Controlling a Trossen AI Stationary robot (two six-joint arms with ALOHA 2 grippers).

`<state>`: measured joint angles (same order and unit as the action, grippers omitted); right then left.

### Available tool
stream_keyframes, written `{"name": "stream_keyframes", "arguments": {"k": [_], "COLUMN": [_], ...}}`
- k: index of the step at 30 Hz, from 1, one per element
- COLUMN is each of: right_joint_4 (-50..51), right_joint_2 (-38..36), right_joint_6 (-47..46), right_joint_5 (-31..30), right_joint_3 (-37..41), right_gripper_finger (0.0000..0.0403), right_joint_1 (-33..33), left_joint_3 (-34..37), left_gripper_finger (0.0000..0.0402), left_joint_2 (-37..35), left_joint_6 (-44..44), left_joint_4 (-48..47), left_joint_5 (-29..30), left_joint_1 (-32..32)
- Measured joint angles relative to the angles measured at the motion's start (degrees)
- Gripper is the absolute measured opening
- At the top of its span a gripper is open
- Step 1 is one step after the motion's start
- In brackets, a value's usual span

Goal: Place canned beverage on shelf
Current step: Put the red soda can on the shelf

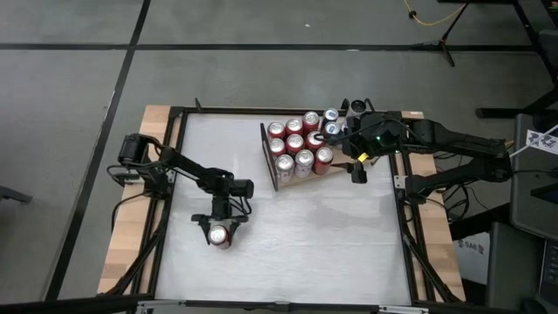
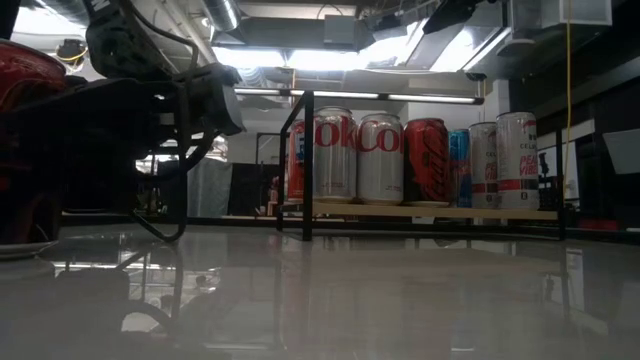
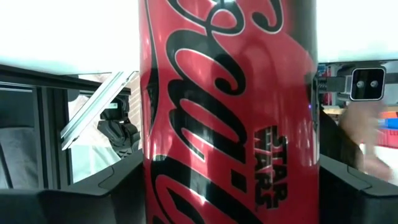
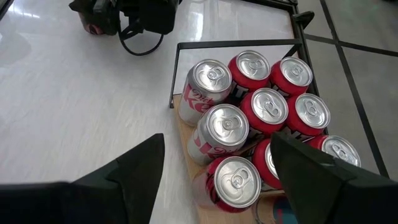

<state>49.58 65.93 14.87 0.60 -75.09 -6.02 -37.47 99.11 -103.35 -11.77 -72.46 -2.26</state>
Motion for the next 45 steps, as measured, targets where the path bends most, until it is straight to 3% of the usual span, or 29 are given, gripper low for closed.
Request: {"name": "stream_keyframes", "arguments": {"k": [15, 23, 35, 45], "right_joint_4": [0.00, 0.00, 0.00, -0.04], "right_joint_2": [0.00, 0.00, 0.00, 0.00], "right_joint_6": [0.00, 0.00, 0.00, 0.00], "right_joint_5": [0.00, 0.00, 0.00, 0.00], "right_joint_3": [0.00, 0.00, -0.01, 0.00], "right_gripper_finger": [0.0282, 0.0282, 0.0282, 0.0282], "right_joint_1": [0.01, 0.00, 0.01, 0.00], "left_joint_3": [0.00, -0.09, 0.02, 0.02], "left_gripper_finger": [0.0312, 0.0313, 0.0377, 0.0387], "left_joint_2": [0.00, -0.07, -0.05, -8.24], "left_joint_6": [0.00, 4.70, 5.16, 6.43], "left_joint_4": [0.00, -3.13, -1.17, -6.66], "left_joint_5": [0.93, 2.07, 5.34, 16.30], "left_joint_1": [0.00, -0.14, -0.16, 0.18]}}
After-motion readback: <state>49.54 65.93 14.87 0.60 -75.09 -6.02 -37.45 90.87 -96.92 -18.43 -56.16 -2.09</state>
